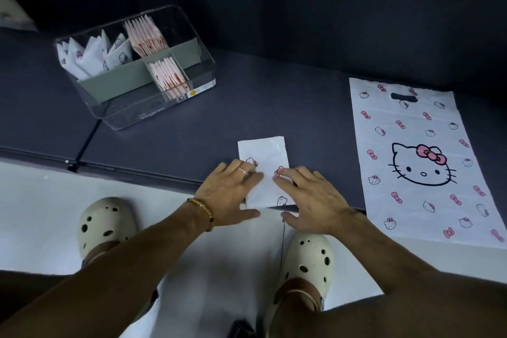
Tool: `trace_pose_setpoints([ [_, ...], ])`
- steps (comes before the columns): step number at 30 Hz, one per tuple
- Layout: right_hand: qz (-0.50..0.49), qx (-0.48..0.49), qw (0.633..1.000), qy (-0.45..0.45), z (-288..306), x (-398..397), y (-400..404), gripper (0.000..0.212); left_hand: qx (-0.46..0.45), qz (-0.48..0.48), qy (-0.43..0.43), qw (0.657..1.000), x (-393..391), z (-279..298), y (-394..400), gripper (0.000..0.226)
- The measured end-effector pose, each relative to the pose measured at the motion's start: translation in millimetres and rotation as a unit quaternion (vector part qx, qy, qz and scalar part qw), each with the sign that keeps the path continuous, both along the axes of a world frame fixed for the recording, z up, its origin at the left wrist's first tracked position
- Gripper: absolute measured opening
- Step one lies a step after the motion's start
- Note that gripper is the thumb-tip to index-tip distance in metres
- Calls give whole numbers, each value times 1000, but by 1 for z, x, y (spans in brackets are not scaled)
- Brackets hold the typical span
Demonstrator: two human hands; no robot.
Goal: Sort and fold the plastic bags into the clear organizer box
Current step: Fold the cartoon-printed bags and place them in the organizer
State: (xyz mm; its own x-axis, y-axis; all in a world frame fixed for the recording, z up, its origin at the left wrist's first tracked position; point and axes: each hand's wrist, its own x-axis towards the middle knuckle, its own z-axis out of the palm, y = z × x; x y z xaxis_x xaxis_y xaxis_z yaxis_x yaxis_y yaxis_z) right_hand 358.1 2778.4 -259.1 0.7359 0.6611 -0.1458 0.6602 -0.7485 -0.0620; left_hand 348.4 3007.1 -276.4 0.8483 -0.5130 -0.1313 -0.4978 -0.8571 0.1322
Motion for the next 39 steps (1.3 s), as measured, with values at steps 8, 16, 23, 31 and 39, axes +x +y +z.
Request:
trace_pose_setpoints([
  [8, -292, 263, 911, 126, 10, 5, 8, 16, -282, 221, 75, 931, 9, 6, 3, 32],
  [16, -413, 259, 846, 218, 3, 51, 26, 27, -260, 391, 56, 881, 35, 7, -20, 21],
  [23, -411, 207, 873, 160, -5, 67, 40, 31, -133, 149, -24, 980, 39, -10, -24, 46],
  [31, -193, 119, 969, -97, -24, 50, 19, 39, -50, 100, -16, 994, 40, -20, -22, 54],
  [39, -195, 105, 975, -19, -38, 45, 24, 61, -45, 84, -61, 994, 62, -6, -56, 53],
])
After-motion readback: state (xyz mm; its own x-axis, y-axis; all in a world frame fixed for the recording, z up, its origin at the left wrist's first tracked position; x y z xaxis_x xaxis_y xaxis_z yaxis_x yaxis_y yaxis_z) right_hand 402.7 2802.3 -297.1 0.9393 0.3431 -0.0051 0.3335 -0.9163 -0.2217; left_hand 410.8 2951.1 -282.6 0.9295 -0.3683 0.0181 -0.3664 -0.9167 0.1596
